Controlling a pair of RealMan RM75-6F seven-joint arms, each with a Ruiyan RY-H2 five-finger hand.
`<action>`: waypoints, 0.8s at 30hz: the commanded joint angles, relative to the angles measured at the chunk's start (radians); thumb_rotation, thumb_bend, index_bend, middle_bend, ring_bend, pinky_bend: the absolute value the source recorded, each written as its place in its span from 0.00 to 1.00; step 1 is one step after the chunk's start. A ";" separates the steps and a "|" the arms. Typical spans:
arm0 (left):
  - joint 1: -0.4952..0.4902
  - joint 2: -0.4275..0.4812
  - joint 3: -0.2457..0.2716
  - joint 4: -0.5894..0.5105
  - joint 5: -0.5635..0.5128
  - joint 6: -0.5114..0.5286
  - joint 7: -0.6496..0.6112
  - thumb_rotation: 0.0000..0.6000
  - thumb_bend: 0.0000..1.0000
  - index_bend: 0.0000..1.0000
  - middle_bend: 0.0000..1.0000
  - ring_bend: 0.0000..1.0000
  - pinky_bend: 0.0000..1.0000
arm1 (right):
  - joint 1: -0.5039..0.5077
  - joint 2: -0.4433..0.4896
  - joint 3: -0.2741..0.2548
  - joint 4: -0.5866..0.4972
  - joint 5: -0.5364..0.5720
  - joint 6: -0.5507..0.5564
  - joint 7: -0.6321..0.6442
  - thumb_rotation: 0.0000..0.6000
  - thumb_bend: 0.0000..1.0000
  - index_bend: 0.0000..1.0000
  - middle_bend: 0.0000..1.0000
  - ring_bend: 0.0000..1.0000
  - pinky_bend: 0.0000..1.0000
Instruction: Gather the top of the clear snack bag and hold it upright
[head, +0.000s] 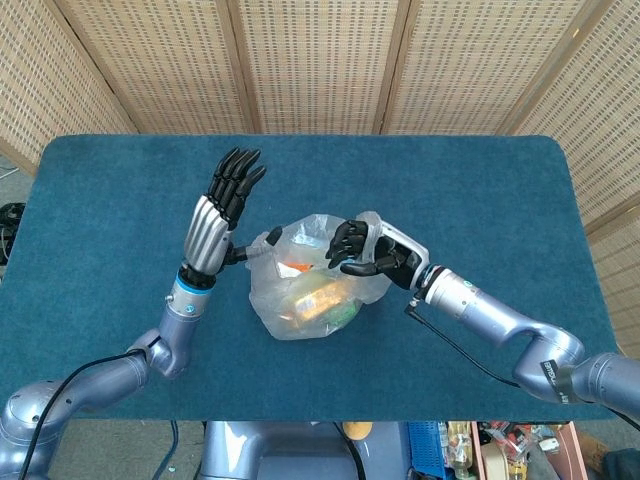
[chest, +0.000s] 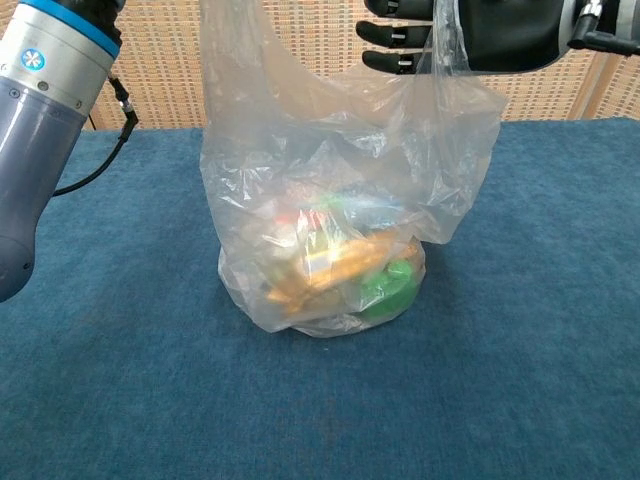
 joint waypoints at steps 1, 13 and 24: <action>-0.036 0.038 -0.021 -0.056 0.002 -0.043 0.074 1.00 0.34 0.00 0.00 0.00 0.00 | -0.001 -0.005 0.008 -0.004 0.014 -0.006 -0.011 1.00 0.00 0.49 0.53 0.40 0.37; -0.094 0.092 -0.072 -0.165 -0.038 -0.146 0.199 1.00 0.33 0.00 0.00 0.00 0.00 | 0.005 -0.033 0.037 -0.005 0.052 -0.036 -0.055 1.00 0.00 0.50 0.53 0.38 0.37; -0.116 0.120 -0.073 -0.225 -0.051 -0.203 0.280 1.00 0.33 0.00 0.00 0.00 0.00 | 0.004 -0.049 0.094 -0.037 0.147 -0.083 -0.152 1.00 0.00 0.49 0.53 0.30 0.30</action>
